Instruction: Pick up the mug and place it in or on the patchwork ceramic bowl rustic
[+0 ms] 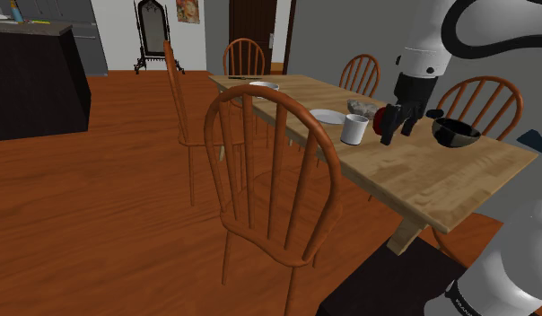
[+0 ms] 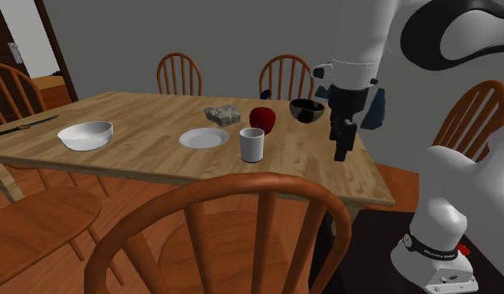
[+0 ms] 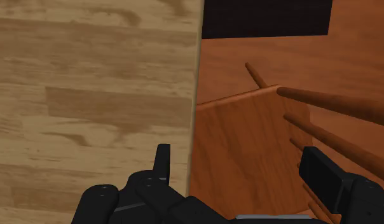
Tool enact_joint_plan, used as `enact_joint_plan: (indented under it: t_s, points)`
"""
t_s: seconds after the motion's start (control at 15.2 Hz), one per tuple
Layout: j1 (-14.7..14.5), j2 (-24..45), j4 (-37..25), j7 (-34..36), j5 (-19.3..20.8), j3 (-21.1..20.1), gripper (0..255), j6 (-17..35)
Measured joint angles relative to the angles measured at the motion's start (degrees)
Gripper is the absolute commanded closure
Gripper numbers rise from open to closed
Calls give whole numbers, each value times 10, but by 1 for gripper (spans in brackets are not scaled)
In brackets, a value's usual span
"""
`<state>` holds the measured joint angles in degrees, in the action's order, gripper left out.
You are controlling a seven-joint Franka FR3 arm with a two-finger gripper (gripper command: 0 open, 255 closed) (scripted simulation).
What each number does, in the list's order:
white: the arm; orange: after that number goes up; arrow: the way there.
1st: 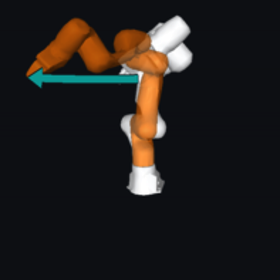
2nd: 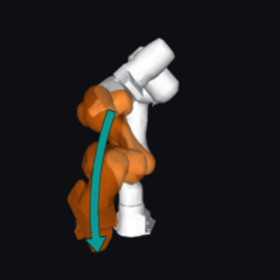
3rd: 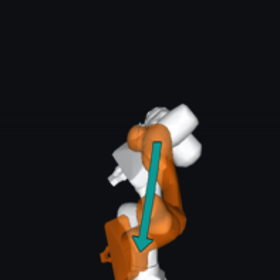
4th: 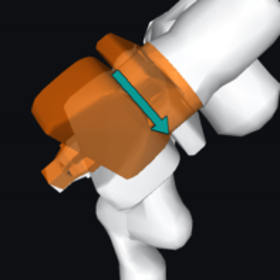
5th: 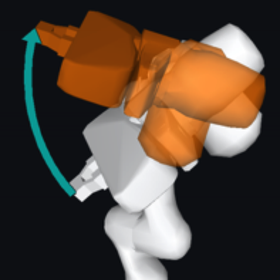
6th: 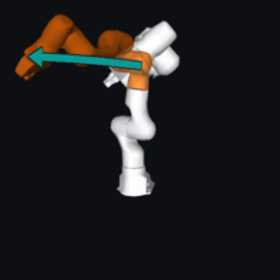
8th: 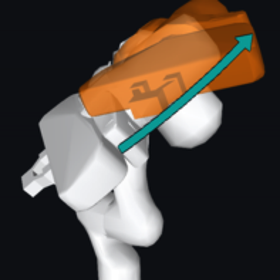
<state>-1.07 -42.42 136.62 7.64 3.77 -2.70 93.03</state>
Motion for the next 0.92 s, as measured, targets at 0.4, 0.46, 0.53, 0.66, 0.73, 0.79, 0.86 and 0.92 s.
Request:
enact_joint_plan:
  t_s: [0.4,0.46,0.53,0.66,0.73,0.79,0.86,0.92]
  points:
    - [14,69,-36,-29,17,29,0,38]
    - [18,91,-42,-38,21,38,0,54]
    - [19,111,-56,-42,23,42,0,63]
    - [25,146,-80,-59,27,57,0,77]
    - [28,164,-92,-68,29,64,0,84]
    - [31,184,-104,-77,31,72,0,94]
    - [34,204,-117,-86,31,80,0,102]
    - [35,225,-130,-91,31,84,0,112]
